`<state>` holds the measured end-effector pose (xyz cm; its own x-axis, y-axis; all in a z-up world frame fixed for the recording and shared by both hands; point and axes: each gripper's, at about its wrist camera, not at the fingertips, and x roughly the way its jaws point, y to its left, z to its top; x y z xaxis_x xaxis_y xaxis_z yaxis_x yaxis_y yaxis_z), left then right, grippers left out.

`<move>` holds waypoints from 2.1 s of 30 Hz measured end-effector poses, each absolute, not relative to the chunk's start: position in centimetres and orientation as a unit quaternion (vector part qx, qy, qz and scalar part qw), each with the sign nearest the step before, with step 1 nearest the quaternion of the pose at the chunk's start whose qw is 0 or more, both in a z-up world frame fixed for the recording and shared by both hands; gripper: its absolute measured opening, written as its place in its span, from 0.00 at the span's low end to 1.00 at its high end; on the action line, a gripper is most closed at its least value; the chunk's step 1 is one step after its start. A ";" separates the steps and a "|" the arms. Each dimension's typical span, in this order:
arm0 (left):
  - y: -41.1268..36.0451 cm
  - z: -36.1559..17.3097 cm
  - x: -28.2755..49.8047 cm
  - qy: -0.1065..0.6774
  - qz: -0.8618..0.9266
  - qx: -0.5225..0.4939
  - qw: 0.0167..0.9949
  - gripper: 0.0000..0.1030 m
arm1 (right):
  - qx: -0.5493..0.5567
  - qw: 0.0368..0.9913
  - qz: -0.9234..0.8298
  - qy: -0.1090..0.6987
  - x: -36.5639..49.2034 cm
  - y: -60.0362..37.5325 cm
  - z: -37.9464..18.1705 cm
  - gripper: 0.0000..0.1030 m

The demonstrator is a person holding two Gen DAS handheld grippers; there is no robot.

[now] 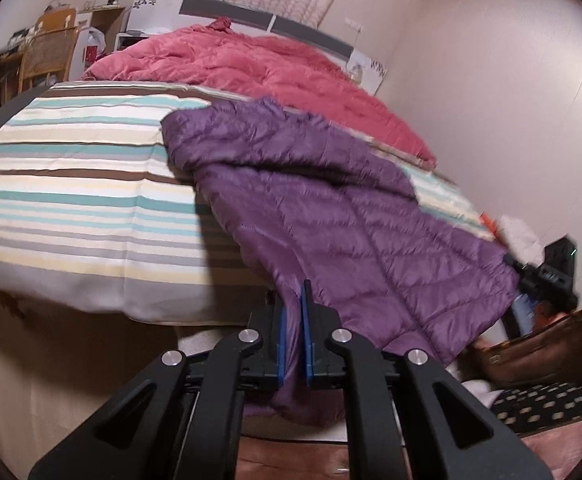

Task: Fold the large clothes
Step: 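Grasp the jacket hem with both grippers, then lift the hem with both grippers and fold it toward the collar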

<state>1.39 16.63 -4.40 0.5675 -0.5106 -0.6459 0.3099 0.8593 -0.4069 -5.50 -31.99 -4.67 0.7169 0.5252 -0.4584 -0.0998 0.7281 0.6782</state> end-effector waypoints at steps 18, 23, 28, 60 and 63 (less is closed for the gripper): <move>17.1 -10.2 8.9 0.469 -0.196 -0.106 0.855 0.45 | 0.308 0.871 0.198 0.326 3.0 -31.7 -3.5 0.03; 17.7 -14.1 8.4 0.524 -0.203 -0.122 0.818 0.56 | 0.314 0.872 0.182 0.327 5.0 -32.1 -4.0 0.03; 16.4 -16.4 7.5 0.566 -0.247 -0.137 0.774 0.53 | 0.317 0.872 0.179 0.327 7.0 -32.0 -4.4 0.03; 15.9 -11.1 32.9 0.485 -0.205 -0.338 0.780 0.06 | 0.379 0.854 0.039 0.355 26.8 -37.3 -7.5 0.03; 15.4 -11.6 34.0 0.487 -0.191 -0.328 0.786 0.09 | 0.358 0.856 0.021 0.371 28.0 -37.1 -8.5 0.03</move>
<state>34.03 15.35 -11.64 0.4523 -0.6199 -0.6412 -0.0201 0.7117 -0.7022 28.03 -37.08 -8.53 0.7232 0.3010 -0.6215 0.2307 0.7430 0.6283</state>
